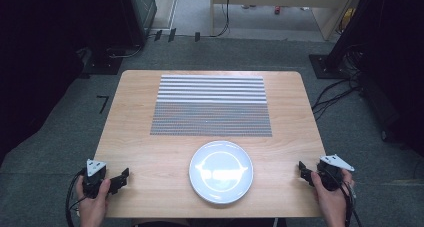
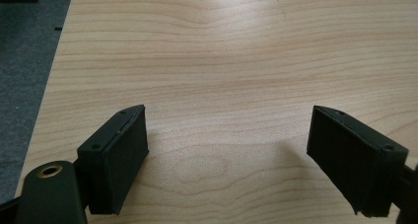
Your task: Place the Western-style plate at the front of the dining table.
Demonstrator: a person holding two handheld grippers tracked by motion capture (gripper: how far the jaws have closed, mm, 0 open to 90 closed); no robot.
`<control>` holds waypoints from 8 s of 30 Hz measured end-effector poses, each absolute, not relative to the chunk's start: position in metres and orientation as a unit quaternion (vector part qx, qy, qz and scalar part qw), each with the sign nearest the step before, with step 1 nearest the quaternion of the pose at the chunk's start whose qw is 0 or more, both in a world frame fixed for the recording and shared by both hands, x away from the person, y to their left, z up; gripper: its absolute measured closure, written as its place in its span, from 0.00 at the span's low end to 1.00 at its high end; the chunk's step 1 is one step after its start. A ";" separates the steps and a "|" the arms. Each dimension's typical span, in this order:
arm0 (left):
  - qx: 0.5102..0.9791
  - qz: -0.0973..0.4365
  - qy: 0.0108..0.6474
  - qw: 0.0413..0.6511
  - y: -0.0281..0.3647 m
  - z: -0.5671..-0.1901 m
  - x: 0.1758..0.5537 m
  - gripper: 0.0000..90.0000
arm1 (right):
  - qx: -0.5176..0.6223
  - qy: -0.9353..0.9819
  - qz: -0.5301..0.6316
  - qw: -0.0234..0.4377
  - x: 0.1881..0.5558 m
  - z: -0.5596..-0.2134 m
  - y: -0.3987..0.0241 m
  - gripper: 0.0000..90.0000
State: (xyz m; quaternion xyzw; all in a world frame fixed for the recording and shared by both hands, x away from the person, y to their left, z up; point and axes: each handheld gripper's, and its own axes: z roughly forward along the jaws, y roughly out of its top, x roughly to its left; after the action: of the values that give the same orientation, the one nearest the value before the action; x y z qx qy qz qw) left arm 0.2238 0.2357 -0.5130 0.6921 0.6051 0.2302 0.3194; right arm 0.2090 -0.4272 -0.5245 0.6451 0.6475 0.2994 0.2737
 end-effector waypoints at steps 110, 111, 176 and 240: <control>0.728 0.154 0.505 0.437 0.087 -0.487 0.242 0.17 | 0.583 0.645 0.434 0.237 0.232 -0.473 -0.299 0.30; 0.728 0.154 0.505 0.437 0.087 -0.487 0.242 0.17 | 0.583 0.645 0.434 0.237 0.232 -0.473 -0.299 0.30; 0.754 0.017 0.468 0.461 0.064 -0.506 0.222 0.57 | 0.608 0.637 0.468 0.069 0.217 -0.506 -0.288 0.97; 0.713 -0.069 0.514 0.471 0.109 -0.497 0.237 0.85 | 0.609 0.638 0.465 -0.073 0.220 -0.508 -0.277 0.96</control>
State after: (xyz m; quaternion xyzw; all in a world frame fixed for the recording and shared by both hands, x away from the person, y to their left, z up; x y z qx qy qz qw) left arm 0.2366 0.1089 -0.4968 0.7130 0.5145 -0.0686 0.4714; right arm 0.2204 -0.2769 -0.5081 0.6092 0.6381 0.4651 -0.0732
